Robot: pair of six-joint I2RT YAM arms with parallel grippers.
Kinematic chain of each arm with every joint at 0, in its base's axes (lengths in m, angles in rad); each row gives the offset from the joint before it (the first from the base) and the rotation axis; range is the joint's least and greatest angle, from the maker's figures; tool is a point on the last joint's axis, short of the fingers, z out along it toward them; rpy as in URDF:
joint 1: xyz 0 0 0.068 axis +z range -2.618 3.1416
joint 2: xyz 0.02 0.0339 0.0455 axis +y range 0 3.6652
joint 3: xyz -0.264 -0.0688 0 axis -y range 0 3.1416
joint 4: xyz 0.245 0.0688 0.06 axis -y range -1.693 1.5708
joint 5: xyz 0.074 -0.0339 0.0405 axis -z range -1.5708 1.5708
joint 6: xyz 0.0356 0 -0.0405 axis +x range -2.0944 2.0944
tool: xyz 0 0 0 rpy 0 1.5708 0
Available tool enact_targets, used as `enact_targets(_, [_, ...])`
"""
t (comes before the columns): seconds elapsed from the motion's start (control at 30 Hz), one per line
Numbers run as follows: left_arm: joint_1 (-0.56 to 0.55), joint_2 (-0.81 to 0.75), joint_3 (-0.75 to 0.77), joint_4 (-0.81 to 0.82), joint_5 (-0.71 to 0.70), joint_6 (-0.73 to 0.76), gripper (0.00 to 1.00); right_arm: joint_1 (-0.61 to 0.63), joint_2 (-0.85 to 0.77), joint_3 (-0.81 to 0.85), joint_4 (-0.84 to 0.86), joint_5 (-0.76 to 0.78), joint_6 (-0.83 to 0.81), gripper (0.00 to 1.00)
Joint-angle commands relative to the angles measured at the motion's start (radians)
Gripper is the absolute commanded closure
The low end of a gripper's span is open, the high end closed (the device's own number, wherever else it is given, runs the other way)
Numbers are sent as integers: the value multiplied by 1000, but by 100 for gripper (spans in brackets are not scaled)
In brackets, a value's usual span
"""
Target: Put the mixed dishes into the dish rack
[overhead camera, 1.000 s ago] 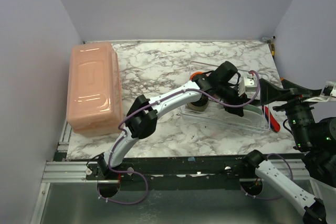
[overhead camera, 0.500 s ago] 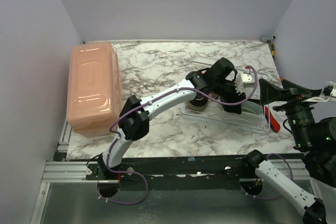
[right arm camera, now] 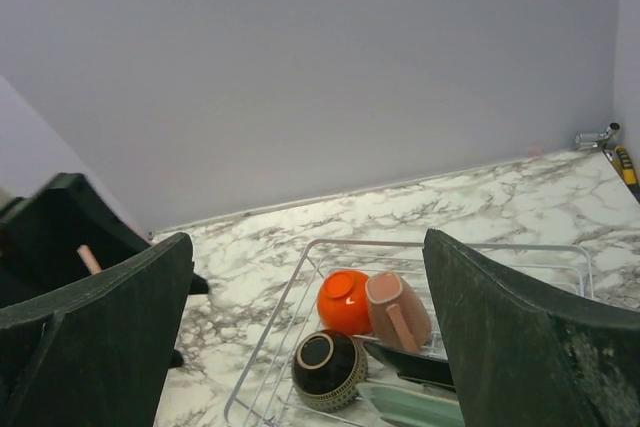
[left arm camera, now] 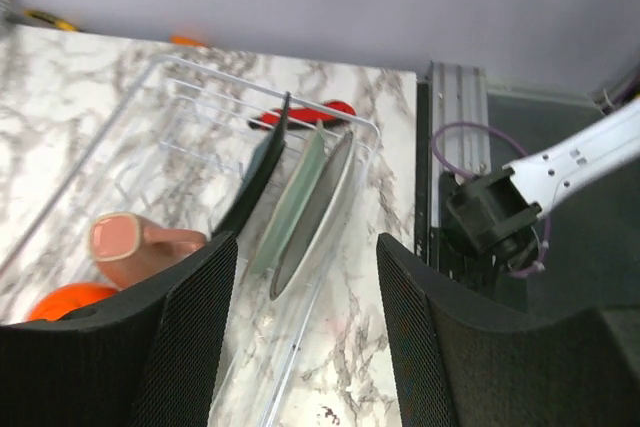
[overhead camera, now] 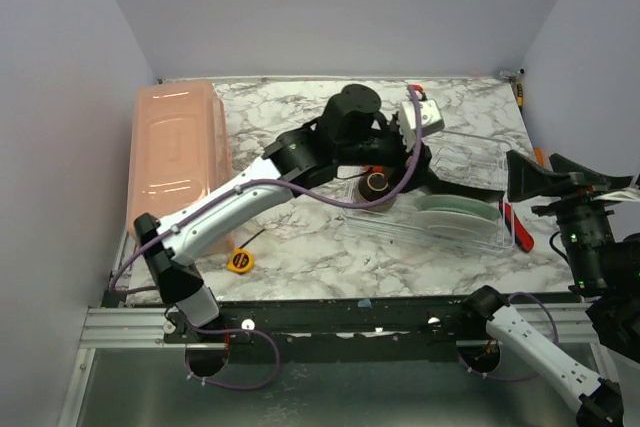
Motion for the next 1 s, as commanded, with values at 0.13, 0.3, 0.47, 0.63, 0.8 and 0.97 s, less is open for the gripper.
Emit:
enact_targets(0.13, [1, -360, -165, -27, -502, -87, 33, 6, -10, 110, -75, 96, -5, 0])
enact_targets(0.3, [1, -601, -328, 29, -661, -137, 25, 6, -41, 141, -87, 115, -6, 1])
enact_targets(0.47, [3, -854, -499, 131, -746, -207, 19, 6, -62, 190, -117, 117, 16, 0])
enact_targets(0.63, [3, -1051, -600, 187, -820, -261, 15, 6, -55, 257, -181, 136, 47, 1])
enact_targets(0.8, [3, -1176, -653, 207, -892, -296, 14, 6, -64, 285, -219, 137, 75, 0])
enact_targets(0.97, [3, -1217, -654, 207, -917, -307, 14, 6, -69, 281, -212, 136, 72, 1])
